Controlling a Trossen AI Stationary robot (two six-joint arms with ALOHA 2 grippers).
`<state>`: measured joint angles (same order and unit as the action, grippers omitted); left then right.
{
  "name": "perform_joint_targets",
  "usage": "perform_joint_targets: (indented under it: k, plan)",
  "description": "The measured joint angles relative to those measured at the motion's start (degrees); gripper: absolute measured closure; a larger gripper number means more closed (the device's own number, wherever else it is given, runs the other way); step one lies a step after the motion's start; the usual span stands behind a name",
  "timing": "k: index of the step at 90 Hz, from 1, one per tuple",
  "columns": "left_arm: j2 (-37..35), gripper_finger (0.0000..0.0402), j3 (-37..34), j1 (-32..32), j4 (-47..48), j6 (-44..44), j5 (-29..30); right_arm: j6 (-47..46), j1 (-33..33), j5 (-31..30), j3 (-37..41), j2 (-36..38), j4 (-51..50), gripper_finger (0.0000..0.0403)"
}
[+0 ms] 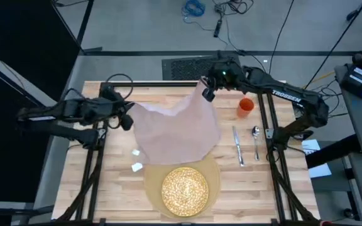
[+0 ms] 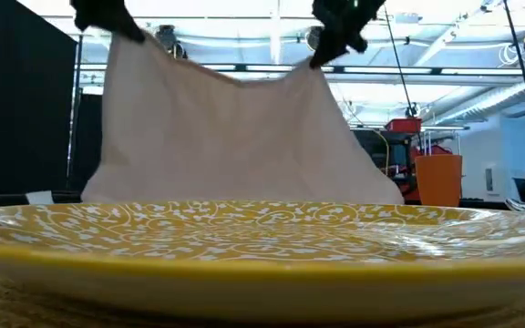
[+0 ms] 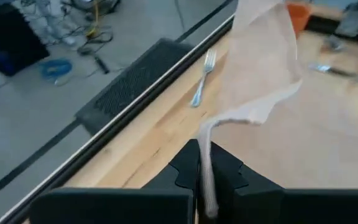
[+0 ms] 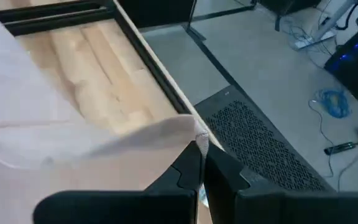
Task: Set table place
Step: Fold the brown table napkin
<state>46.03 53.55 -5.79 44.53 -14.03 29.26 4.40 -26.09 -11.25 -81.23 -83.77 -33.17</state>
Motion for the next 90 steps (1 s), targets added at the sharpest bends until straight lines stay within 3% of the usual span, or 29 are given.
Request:
perform_joint_targets:
  k: [36, 46, 65, 75, 90]
  plan:
    - [1.35, 0.0402, -3.77, -13.56, -8.08, 8.15, -4.06, 3.91, -7.88, 6.48, 8.64, 0.04, 18.26, 0.0403]
    - [1.3, 0.0402, -3.77, -14.47, -8.74, 8.59, -4.9, 4.39, -7.51, 9.52, 8.78, 0.04, 19.67, 0.0403]
    - [1.3, 0.0402, -3.77, -15.66, -8.66, 9.69, -4.99, 7.13, -7.29, 7.24, 8.93, -2.8, 24.15, 0.0403]
    - [1.31, 0.0402, -3.77, -15.93, -8.51, 9.93, -3.24, 6.94, -7.85, 11.89, 8.8, -5.21, 28.91, 0.0403]
    - [1.3, 0.0402, -3.77, -15.99, -7.24, 10.0, -0.46, 4.86, -10.29, 11.19, 7.75, -9.75, 25.09, 0.0403]
